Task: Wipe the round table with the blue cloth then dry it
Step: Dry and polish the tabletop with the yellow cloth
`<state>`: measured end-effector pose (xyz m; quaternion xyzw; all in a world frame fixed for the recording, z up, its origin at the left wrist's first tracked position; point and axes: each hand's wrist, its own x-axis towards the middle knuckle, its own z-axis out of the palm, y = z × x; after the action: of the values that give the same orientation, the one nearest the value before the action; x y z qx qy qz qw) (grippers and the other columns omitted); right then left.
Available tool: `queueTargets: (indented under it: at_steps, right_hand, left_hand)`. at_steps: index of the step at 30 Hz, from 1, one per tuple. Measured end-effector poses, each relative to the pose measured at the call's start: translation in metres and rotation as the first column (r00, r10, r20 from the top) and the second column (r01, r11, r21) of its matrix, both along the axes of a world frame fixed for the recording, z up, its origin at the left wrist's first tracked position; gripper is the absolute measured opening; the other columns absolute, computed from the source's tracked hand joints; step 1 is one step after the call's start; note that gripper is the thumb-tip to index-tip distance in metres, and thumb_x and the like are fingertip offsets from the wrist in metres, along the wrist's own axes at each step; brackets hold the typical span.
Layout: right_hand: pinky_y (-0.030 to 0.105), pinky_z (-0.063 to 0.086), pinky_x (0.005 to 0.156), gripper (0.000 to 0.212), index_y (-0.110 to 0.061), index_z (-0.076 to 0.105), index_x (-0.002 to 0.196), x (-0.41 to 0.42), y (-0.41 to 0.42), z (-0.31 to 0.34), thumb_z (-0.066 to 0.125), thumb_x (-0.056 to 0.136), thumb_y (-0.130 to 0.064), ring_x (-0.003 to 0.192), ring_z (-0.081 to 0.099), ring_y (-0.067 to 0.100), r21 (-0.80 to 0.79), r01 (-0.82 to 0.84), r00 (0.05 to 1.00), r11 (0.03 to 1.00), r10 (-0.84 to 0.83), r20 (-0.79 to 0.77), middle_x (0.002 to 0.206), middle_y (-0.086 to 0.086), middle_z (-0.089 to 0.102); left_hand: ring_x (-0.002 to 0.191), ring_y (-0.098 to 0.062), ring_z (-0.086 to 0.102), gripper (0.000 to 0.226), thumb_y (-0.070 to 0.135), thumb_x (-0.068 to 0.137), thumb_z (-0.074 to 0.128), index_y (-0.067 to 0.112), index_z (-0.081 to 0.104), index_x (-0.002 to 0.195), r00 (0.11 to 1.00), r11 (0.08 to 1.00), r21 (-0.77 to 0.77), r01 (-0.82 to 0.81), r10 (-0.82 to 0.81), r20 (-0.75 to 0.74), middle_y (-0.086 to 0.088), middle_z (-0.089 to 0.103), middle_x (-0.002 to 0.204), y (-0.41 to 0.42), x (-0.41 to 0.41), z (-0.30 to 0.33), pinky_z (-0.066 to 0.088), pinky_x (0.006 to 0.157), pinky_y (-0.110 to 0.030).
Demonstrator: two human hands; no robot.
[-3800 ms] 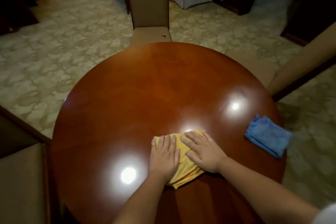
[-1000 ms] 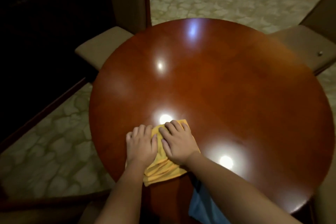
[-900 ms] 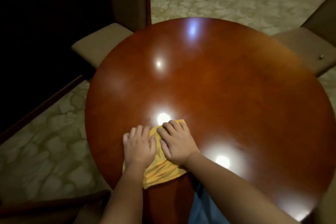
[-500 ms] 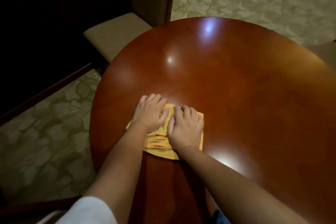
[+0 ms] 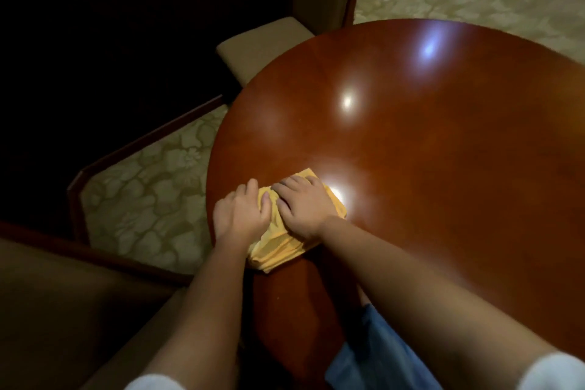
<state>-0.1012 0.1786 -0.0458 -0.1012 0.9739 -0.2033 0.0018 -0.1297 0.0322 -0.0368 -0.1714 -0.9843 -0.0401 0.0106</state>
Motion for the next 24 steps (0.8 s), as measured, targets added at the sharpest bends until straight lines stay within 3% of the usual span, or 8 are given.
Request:
queueTargets:
  at_steps: [5,9,13,16,24]
  right_hand:
    - [0.040,0.029,0.102,0.068,-0.018,0.058,0.127,0.038,-0.007,0.005,0.013,0.084,-0.047,0.124,0.047,0.018,-0.025,-0.152,0.987,0.988,0.153,0.049,0.128,-0.001,0.059]
    - [0.042,0.035,0.097,0.056,-0.017,0.064,0.116,0.065,-0.010,0.004,0.023,0.088,-0.044,0.114,0.054,0.020,-0.021,-0.214,0.977,0.977,0.214,-0.012,0.116,-0.001,0.065]
    - [0.043,0.033,0.096,0.047,-0.016,0.061,0.116,0.077,-0.004,-0.008,0.030,0.093,-0.043,0.110,0.053,0.023,0.090,-0.296,0.946,0.951,0.305,-0.108,0.115,0.001,0.062]
    - [0.042,0.032,0.094,0.042,-0.018,0.059,0.116,0.070,-0.004,-0.020,0.034,0.093,-0.042,0.109,0.052,0.024,0.115,-0.291,0.935,0.950,0.308,-0.176,0.116,0.001,0.060]
    - [0.042,0.036,0.089,0.041,-0.018,0.059,0.116,-0.004,-0.007,-0.025,0.034,0.093,-0.040,0.105,0.052,0.025,0.117,-0.290,0.924,0.950,0.309,-0.224,0.115,0.003,0.060]
  left_hand:
    - [0.074,-0.021,0.054,0.025,0.036,0.095,0.036,0.016,0.050,0.101,0.991,0.990,-0.041,-0.134,0.134,0.018,-0.005,0.056,0.091,-0.013,0.064,0.006,0.033,0.058,-0.031]
    - [0.088,-0.017,0.051,0.022,0.034,0.095,0.037,0.020,0.053,0.099,0.960,0.961,-0.030,-0.276,0.277,0.044,0.001,0.054,0.095,-0.011,0.104,0.001,0.035,0.074,-0.034]
    - [0.083,-0.024,0.056,0.029,0.025,0.090,0.039,0.011,0.063,0.097,0.911,0.906,0.093,-0.412,0.413,0.006,-0.006,0.059,0.091,0.002,0.127,-0.016,0.042,0.074,-0.041]
    - [0.078,-0.026,0.057,0.041,0.028,0.085,0.030,0.009,0.065,0.097,0.903,0.898,0.126,-0.422,0.429,-0.031,-0.008,0.061,0.088,0.005,0.122,-0.022,0.045,0.070,-0.041]
    - [0.081,-0.029,0.055,0.036,0.028,0.083,0.033,0.010,0.063,0.093,0.878,0.871,0.185,-0.456,0.474,-0.067,-0.009,0.059,0.091,0.005,0.051,-0.030,0.043,0.070,-0.041]
